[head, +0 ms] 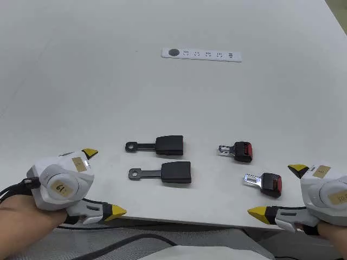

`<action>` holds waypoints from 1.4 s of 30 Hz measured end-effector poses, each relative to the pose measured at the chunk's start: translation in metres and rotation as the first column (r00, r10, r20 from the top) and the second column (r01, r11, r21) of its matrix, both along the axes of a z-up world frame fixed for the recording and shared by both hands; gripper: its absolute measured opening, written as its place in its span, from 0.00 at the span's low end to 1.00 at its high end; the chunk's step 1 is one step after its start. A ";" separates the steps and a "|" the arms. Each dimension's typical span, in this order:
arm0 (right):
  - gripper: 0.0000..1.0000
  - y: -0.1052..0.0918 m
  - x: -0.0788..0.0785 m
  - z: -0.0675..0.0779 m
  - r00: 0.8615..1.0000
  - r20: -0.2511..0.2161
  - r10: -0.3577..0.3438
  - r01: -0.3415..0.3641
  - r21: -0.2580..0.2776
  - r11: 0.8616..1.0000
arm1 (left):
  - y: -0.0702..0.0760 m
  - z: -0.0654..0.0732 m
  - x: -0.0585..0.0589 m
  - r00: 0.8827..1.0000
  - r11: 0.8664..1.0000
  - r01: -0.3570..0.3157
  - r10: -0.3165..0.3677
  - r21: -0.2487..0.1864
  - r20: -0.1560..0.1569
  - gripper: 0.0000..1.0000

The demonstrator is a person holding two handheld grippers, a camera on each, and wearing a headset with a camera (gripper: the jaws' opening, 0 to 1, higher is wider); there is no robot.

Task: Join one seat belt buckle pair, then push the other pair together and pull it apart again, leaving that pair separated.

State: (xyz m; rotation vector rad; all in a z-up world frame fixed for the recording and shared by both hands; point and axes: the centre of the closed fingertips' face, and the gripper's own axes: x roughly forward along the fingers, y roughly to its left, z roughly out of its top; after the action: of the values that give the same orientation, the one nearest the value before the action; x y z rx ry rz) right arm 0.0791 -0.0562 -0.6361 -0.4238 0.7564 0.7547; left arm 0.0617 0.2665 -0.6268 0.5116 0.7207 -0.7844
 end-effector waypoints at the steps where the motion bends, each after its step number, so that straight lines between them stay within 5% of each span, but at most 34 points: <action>1: 0.87 0.000 0.000 0.000 1.000 0.001 0.000 0.000 0.000 1.000 | 0.000 0.000 0.000 1.000 1.000 0.001 -0.001 0.000 0.000 0.93; 42: 0.86 0.000 0.002 -0.004 1.000 -0.010 -0.010 0.010 -0.005 1.000 | 0.005 -0.007 0.001 1.000 1.000 0.000 0.000 0.006 -0.015 0.93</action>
State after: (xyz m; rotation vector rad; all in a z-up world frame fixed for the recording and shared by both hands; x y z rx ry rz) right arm 0.0809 -0.0560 -0.6404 -0.4206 0.7693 0.7466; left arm 0.0625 0.2716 -0.6342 0.5115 0.7371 -0.7872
